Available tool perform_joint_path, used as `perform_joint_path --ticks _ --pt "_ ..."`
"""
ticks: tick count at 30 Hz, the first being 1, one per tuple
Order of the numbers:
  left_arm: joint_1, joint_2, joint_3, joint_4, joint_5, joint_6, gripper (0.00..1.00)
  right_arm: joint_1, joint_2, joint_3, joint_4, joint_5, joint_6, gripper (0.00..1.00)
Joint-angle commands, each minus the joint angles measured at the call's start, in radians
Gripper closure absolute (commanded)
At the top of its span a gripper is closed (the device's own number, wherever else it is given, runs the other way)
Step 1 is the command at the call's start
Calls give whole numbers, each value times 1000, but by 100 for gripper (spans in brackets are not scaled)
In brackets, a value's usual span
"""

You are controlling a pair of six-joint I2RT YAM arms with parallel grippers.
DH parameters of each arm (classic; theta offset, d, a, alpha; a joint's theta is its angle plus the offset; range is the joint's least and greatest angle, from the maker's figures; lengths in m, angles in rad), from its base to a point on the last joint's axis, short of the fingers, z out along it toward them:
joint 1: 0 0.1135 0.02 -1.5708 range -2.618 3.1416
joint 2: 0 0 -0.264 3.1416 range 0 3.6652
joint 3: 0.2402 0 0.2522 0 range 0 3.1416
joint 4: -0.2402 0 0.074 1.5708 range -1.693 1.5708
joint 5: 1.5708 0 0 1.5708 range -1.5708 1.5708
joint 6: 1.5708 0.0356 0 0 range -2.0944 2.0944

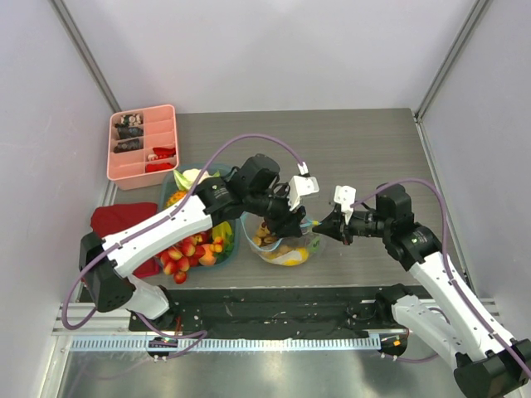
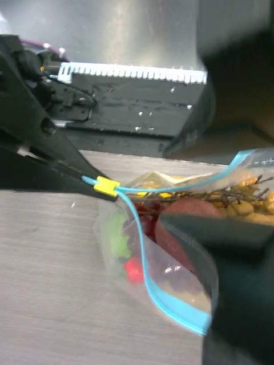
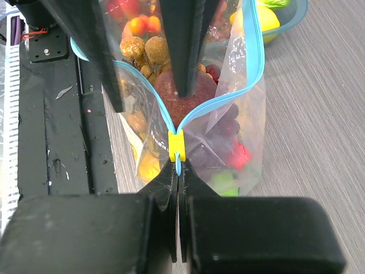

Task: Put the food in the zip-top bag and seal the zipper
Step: Zip the zipper food storage bag at the center of the board.

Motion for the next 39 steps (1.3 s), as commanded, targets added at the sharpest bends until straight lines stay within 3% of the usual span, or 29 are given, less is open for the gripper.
perform_joint_path --ticks 1,3,14,17,28,39 --pt "6 -115 -7 161 -32 3 47 5 -38 12 45 -4 -1 99" --pt "-7 -158 -54 252 -58 39 40 6 -47 9 48 -6 1 99" --pt "-46 -43 -24 309 -36 136 38 5 -70 9 85 19 42 99" --pt "-60 -8 -10 306 -23 142 45 5 -71 14 88 20 57 99" --pt "-58 -17 -53 225 -62 182 96 5 -110 -3 94 37 60 99" --pt "-14 -123 -143 110 -86 225 97 6 -131 -13 96 51 73 99"
